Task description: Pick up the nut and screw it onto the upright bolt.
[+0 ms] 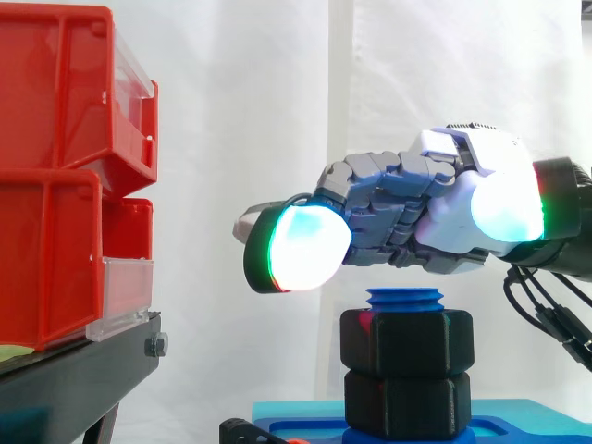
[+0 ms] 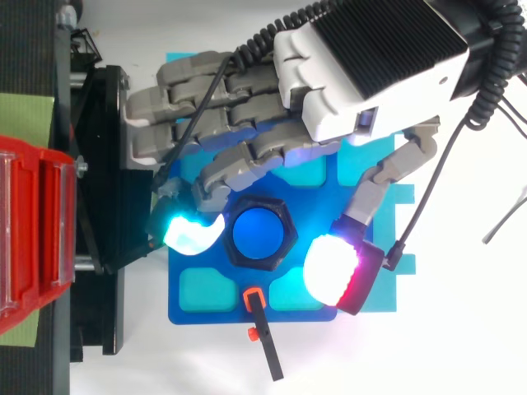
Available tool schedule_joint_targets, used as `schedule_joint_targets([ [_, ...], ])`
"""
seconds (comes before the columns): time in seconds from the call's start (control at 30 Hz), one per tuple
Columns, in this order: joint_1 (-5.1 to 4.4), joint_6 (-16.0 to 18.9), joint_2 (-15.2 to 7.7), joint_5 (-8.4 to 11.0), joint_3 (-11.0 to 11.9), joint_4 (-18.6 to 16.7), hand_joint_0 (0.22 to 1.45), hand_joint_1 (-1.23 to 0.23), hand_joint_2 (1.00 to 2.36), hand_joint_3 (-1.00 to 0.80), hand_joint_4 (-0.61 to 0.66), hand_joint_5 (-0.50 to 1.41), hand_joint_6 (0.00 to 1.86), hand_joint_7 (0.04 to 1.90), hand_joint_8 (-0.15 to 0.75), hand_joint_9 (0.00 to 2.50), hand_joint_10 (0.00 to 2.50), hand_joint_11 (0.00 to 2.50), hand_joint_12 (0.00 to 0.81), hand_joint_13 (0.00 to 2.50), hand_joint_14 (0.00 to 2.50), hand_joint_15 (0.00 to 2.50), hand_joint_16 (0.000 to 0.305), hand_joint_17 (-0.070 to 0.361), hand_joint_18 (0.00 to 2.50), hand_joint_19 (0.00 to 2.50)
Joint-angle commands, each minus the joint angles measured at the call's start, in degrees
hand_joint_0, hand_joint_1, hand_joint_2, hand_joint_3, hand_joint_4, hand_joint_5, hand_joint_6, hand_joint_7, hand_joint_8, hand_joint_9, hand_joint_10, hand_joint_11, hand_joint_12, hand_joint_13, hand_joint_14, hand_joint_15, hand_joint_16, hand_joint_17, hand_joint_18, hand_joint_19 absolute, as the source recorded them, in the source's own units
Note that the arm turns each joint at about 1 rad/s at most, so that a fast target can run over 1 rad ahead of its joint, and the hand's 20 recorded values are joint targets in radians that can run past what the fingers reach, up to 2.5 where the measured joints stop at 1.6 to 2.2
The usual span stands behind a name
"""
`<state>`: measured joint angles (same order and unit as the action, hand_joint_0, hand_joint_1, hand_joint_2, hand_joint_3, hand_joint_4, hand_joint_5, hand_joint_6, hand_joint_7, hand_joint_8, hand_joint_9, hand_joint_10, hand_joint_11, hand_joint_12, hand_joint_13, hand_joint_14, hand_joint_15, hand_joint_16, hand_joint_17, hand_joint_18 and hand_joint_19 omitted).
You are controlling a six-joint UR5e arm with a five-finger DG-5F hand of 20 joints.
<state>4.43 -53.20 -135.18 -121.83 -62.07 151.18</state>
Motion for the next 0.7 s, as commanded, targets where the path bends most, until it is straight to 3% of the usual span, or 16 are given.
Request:
schedule_joint_targets([
  [0.0, 0.05, -0.1, 0.0, 0.37, -0.1, -1.0, 0.36, -0.60, 1.00, -0.50, 0.09, -0.28, 0.50, 0.70, 0.214, 0.00, 0.00, 0.00, 0.368, 0.00, 0.00, 0.00, 0.051, 0.114, 0.00, 0.00],
  [0.27, 0.14, -2.4, 0.0, 1.25, -0.1, 0.3, 0.37, -0.78, 1.00, -0.50, 0.06, -0.30, 0.50, 0.65, 0.201, 0.00, 0.00, 0.00, 0.355, 0.00, 0.00, 0.00, 0.051, 0.114, 0.00, 0.00],
  [0.5, 0.23, -3.0, -0.1, 1.86, -1.0, 0.6, 0.37, -0.77, 1.00, -0.50, 0.06, -0.30, 0.50, 0.65, 0.204, 0.00, 0.00, 0.00, 0.360, 0.00, 0.00, 0.00, 0.052, 0.116, 0.00, 0.00],
  [0.67, -0.04, -3.0, 0.0, 2.48, -3.0, -0.3, 0.36, -0.76, 1.00, -0.50, 0.06, -0.30, 0.50, 0.65, 0.210, 0.00, 0.00, 0.00, 0.363, 0.00, 0.00, 0.00, 0.053, 0.118, 0.00, 0.00],
])
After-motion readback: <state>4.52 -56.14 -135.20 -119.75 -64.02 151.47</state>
